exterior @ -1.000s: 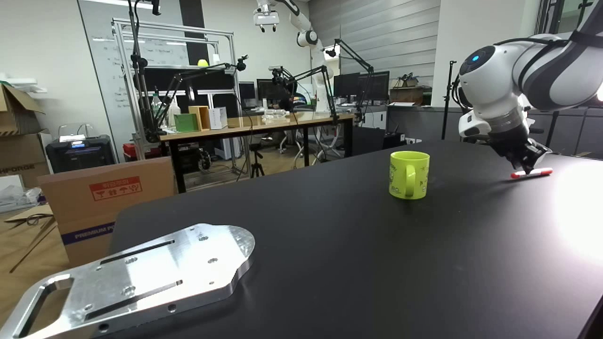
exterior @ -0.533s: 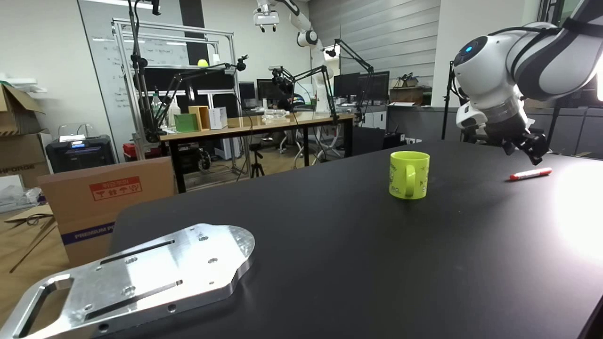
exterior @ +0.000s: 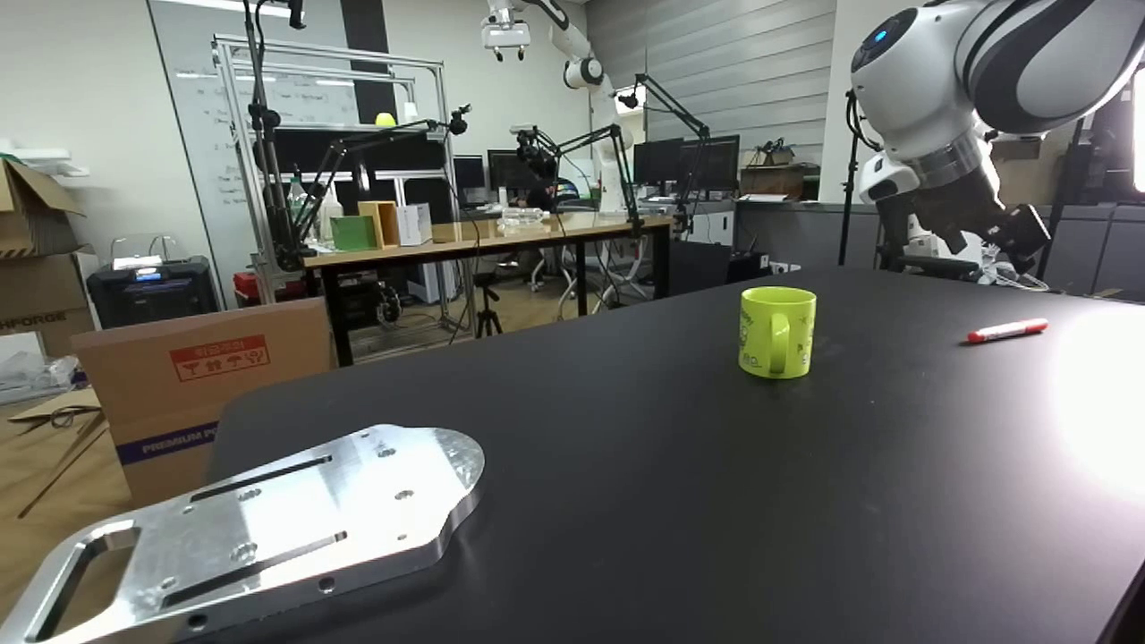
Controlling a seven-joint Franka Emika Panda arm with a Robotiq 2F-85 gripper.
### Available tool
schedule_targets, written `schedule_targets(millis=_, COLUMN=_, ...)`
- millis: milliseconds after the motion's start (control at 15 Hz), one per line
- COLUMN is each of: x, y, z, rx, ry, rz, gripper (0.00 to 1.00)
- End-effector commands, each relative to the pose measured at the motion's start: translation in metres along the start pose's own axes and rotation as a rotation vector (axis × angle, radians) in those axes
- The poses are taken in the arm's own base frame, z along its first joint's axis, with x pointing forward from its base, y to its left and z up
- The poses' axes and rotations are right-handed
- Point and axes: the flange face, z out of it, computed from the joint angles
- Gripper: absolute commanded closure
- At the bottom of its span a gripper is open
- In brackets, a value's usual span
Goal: Put the marker on the table
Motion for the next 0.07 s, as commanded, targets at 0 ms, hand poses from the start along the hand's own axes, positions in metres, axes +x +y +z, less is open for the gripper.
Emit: schedule_targets(millis=0, x=0.0004, y=-0.0011, z=-0.0015, rx=0.001, ry=0.000, rz=-0.003, gripper=0.00)
